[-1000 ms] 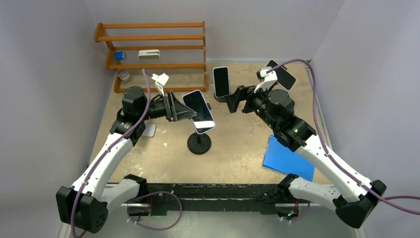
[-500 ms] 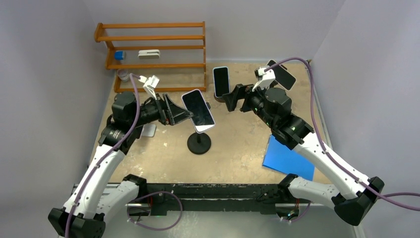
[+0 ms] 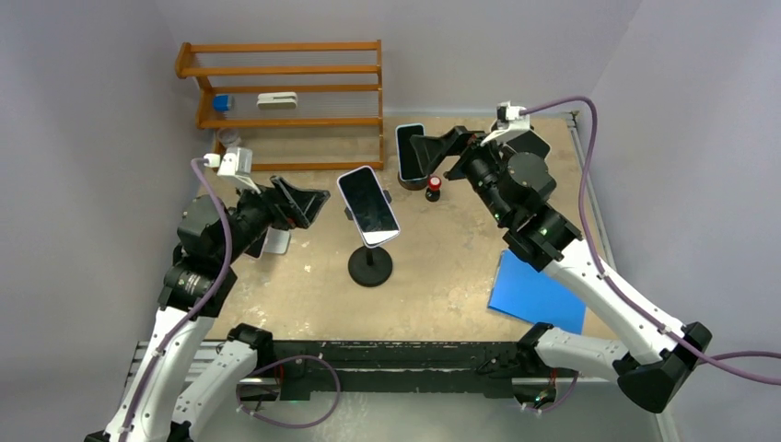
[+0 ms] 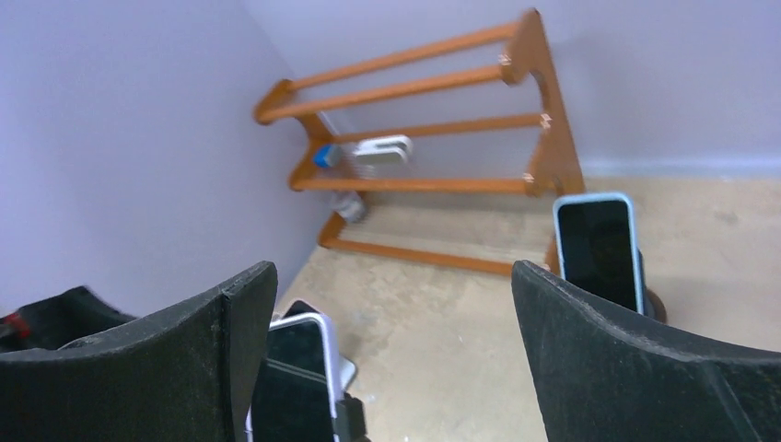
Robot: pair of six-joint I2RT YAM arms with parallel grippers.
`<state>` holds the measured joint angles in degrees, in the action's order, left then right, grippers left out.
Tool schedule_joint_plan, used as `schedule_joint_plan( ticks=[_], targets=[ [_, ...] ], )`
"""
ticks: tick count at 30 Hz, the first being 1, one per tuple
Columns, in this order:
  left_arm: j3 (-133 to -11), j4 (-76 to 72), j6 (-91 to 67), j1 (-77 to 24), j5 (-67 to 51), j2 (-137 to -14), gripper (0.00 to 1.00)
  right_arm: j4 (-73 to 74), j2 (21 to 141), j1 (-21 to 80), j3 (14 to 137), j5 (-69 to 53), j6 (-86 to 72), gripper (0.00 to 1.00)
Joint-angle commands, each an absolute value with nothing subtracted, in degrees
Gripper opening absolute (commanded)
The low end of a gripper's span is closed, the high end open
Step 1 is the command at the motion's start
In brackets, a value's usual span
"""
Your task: Remove the phone from the phone stand
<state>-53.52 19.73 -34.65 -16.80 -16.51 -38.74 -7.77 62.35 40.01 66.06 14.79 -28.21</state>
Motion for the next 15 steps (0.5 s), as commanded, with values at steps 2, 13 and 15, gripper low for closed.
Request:
schedule_joint_plan(
  ticks=[2, 13, 15],
  targets=[
    [-52.6, 10.5, -32.1, -17.0, -8.0, -38.9, 0.9, -13.8, 64.9, 40.2, 75.5, 5.7, -20.6, 0.99],
    [-51.5, 8.5, -28.5, -17.0, -7.6, -39.2, 0.9, 19.9, 72.6, 57.4, 87.9, 19.7, -14.5, 0.99],
    [-50.2, 8.0, -27.0, -17.0, -7.5, -38.3, 0.9, 24.0, 72.3, 57.9, 87.4, 19.3, -15.3, 0.99]
  ],
)
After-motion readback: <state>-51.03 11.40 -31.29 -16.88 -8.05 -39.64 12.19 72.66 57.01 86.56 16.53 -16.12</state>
